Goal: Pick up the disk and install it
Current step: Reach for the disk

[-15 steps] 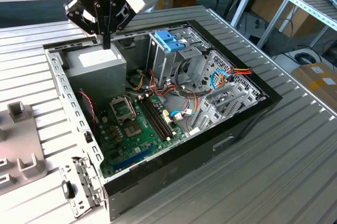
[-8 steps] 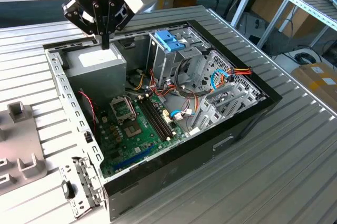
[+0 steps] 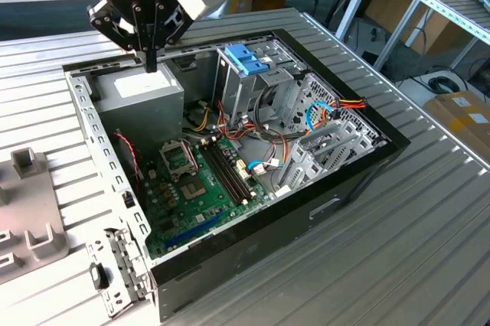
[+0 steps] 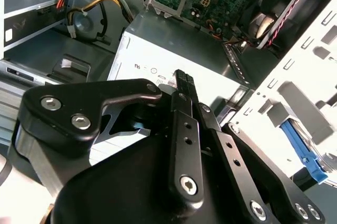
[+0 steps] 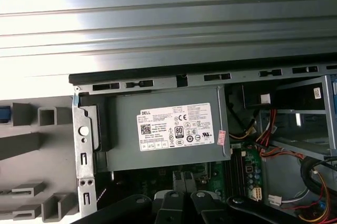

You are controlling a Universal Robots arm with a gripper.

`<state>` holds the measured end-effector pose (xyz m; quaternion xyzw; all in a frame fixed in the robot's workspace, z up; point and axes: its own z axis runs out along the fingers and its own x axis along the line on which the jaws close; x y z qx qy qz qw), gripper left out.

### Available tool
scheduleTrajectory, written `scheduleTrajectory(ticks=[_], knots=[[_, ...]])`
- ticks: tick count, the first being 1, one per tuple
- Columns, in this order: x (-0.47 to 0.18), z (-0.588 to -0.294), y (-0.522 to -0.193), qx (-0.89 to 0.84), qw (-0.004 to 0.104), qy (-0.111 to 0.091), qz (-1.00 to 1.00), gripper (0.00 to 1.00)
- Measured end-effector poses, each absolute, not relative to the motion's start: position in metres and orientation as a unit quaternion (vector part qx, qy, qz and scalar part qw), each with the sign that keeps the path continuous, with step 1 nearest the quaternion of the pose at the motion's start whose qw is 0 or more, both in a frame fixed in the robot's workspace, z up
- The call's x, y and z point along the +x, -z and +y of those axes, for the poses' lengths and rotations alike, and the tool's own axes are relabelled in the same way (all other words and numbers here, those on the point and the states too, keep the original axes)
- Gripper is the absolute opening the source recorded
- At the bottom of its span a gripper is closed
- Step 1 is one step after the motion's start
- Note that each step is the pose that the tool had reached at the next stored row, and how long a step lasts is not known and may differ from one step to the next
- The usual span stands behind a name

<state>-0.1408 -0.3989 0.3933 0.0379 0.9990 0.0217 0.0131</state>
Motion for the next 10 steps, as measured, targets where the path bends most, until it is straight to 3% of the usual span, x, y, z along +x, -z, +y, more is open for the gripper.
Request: scheduleTrajectory(ticks=[10], knots=[[-0.1443, -0.3989, -0.3933, 0.038, 0.013, -0.022, 0.999, 0.10]])
